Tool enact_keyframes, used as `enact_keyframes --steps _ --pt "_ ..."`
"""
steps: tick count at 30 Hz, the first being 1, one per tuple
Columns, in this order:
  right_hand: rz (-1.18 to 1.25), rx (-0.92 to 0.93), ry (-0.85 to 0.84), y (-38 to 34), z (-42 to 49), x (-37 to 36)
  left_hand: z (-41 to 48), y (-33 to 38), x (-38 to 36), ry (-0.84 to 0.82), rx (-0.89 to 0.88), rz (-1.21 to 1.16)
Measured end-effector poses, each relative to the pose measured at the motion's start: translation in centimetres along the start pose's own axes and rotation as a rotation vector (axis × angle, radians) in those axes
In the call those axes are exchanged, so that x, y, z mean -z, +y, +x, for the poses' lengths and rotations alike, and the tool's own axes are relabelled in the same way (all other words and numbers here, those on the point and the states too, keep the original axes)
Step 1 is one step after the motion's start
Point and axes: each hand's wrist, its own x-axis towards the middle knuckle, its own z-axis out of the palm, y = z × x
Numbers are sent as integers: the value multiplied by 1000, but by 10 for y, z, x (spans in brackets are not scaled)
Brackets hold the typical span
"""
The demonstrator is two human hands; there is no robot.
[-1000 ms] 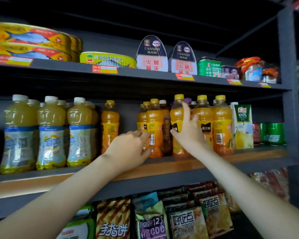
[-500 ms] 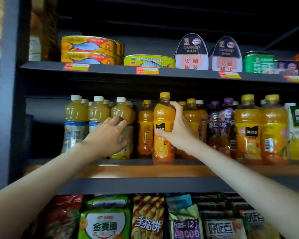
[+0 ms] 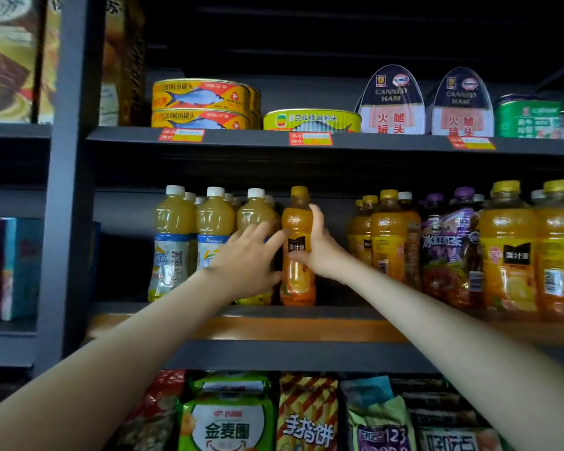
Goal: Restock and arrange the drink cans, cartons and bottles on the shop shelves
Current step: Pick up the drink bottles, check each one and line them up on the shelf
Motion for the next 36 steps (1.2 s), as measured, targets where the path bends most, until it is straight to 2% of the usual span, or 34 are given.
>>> enact_keyframes --steps 3,5,8,11,13,15,18,20,23,27,33,36 --pt "-138 -16 -34 7 -9 13 10 20 -4 -44 36 -25" --pt "-231 -5 18 15 -26 27 16 33 -7 -75 74 72" --pt "-436 90 213 31 -55 60 24 54 -12 -28 122 171" --pt "-686 147 498 52 -83 97 36 81 -10 52 69 100" --pt "-790 100 676 69 -98 121 43 102 -6 80 -1 21" --pt "-824 -48 746 82 -113 144 49 121 -5 104 -66 -44" --pt "-781 -309 616 98 -129 169 54 141 -6 116 -167 -94" --pt "-757 -376 512 106 -134 173 57 148 -6 99 -224 -94" --pt "-777 -344 457 113 -131 166 57 149 -7 110 -262 -84" --pt "-763 -313 479 116 -123 158 53 144 -8 109 -233 -105" --pt "-474 -170 492 114 -127 158 46 127 -5 74 -190 -110" --pt "-265 -50 449 103 -130 151 43 102 -4 54 -190 -3"
